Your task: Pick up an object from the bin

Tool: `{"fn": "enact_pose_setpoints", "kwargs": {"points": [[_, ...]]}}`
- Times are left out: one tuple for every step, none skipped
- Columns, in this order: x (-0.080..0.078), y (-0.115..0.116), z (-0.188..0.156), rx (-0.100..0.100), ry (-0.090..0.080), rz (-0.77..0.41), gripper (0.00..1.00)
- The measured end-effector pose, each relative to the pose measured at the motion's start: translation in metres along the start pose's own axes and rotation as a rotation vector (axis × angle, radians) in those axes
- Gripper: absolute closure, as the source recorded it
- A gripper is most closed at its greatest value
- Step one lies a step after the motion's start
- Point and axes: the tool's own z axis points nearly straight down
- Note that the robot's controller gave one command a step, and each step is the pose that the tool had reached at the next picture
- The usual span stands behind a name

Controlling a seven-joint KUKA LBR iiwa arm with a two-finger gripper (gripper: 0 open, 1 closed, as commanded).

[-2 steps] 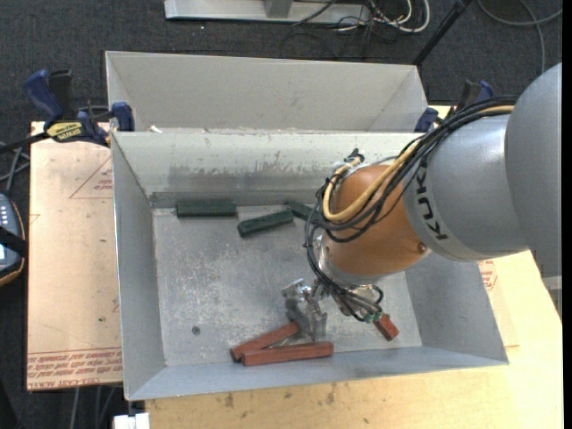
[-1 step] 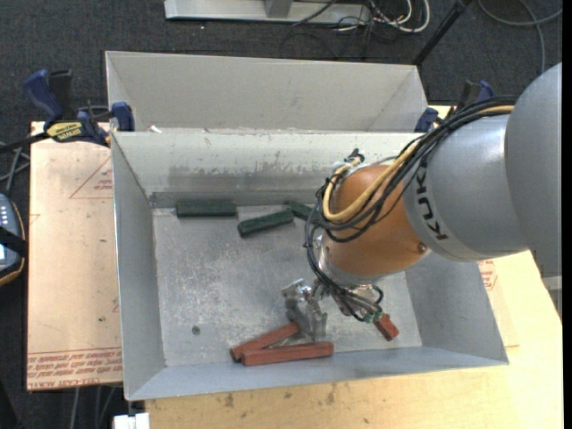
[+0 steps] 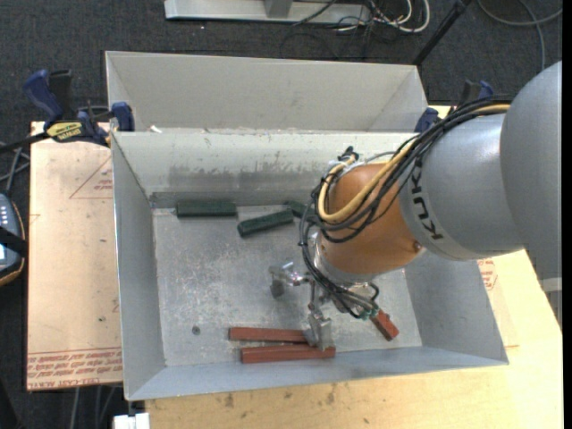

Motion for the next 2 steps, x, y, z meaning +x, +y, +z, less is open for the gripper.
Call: {"fn": "enact_pose_setpoints", "kwargs": {"points": [[0.0, 0.0, 0.0, 0.0, 0.0, -0.001, 0.0], [0.001, 0.053, -0.012, -0.002, 0.001, -0.057, 1.0]]}}
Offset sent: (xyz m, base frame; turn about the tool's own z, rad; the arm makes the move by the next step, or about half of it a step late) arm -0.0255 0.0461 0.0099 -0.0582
